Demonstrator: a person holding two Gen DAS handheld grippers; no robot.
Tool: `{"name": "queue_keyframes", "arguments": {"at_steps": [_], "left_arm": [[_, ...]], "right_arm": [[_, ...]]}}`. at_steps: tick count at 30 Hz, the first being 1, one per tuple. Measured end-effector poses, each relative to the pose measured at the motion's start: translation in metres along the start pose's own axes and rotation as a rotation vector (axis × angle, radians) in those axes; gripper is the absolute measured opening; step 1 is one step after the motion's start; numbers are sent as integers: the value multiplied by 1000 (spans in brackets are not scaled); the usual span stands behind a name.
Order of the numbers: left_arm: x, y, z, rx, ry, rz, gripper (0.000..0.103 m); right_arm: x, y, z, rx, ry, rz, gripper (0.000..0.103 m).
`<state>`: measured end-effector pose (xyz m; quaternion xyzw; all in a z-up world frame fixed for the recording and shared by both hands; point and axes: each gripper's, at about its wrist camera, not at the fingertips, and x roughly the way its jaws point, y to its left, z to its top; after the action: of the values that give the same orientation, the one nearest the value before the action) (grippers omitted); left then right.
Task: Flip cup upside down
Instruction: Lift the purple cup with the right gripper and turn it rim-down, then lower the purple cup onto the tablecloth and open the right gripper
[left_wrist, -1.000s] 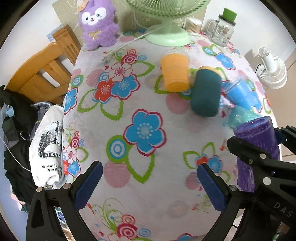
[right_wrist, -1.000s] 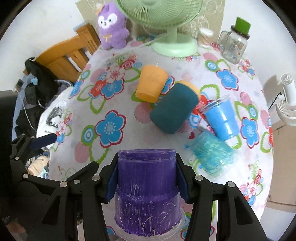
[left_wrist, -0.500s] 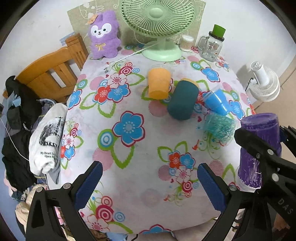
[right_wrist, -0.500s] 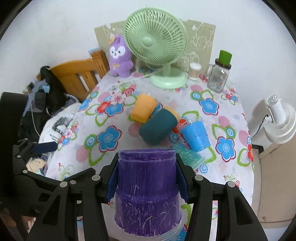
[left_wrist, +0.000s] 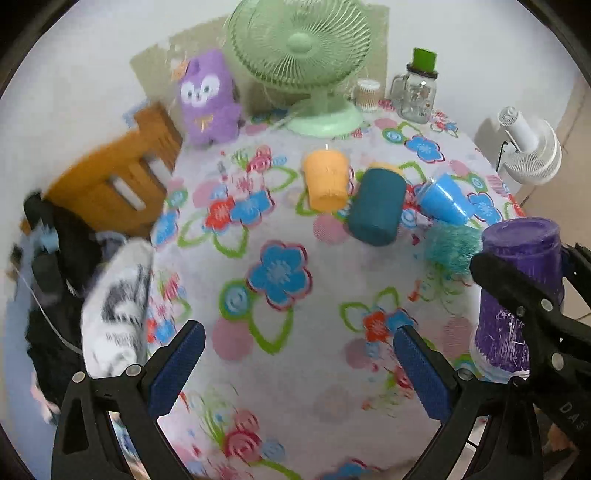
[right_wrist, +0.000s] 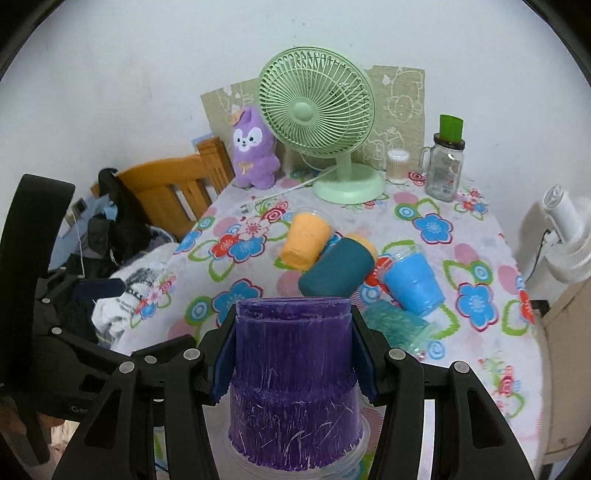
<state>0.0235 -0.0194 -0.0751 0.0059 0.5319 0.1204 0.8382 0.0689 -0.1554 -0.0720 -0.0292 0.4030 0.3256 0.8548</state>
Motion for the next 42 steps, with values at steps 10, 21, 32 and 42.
{"name": "queue_keyframes", "arguments": {"at_steps": [10,21,32,42], "left_arm": [[57,26,-23,-21,20,-104,103],[107,49,-46,-53,21,-74,103],[118,55,-57,-53,32,-68,103],[118,52,-68,-33,80,-50,103]], "right_arm": [[35,31,-33,-96,-171,-135,57],[77,36,-56,-53,-321,-186,57],[101,42,-76,-56,-193,-129,58],[97,35,-89,-17,-48,-116,76]]}}
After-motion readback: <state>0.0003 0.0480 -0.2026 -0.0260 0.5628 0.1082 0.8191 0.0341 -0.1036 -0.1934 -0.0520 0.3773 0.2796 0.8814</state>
